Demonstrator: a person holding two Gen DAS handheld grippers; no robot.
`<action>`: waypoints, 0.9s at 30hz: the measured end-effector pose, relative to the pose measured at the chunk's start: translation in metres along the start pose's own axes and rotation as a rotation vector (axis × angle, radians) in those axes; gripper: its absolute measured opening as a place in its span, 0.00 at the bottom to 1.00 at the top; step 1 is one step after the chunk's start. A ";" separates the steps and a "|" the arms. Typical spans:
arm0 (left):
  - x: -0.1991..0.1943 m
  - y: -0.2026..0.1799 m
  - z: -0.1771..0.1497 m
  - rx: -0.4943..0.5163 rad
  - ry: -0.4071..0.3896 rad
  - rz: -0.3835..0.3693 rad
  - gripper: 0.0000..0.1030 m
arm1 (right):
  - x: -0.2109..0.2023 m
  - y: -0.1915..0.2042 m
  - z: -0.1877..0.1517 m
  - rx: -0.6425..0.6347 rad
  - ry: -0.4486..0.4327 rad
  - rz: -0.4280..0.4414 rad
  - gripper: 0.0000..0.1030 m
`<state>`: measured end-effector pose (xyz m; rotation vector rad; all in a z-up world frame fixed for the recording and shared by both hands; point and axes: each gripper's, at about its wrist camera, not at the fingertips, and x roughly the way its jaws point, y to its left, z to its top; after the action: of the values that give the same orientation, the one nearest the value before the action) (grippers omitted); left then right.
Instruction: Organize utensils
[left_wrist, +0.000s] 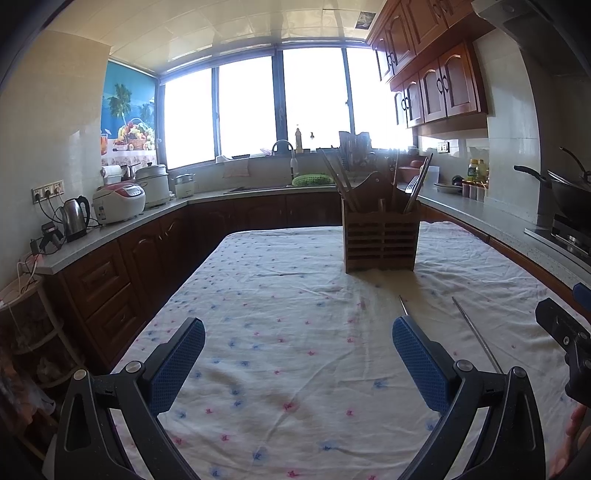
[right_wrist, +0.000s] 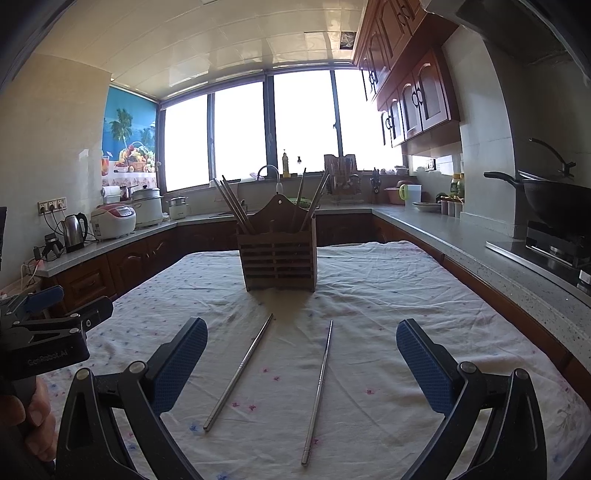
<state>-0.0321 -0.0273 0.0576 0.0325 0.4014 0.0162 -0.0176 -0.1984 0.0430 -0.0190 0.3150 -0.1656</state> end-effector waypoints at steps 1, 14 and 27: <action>0.000 0.000 0.000 0.000 0.000 0.000 0.99 | 0.000 0.000 0.000 0.000 0.000 0.001 1.00; 0.000 -0.001 0.000 -0.003 0.003 -0.001 0.99 | 0.000 0.001 0.001 -0.001 0.003 0.002 1.00; 0.002 -0.003 -0.001 -0.002 0.013 0.000 0.99 | -0.001 0.002 0.002 0.000 0.006 0.004 1.00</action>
<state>-0.0306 -0.0301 0.0563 0.0306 0.4139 0.0172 -0.0172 -0.1959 0.0446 -0.0176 0.3209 -0.1621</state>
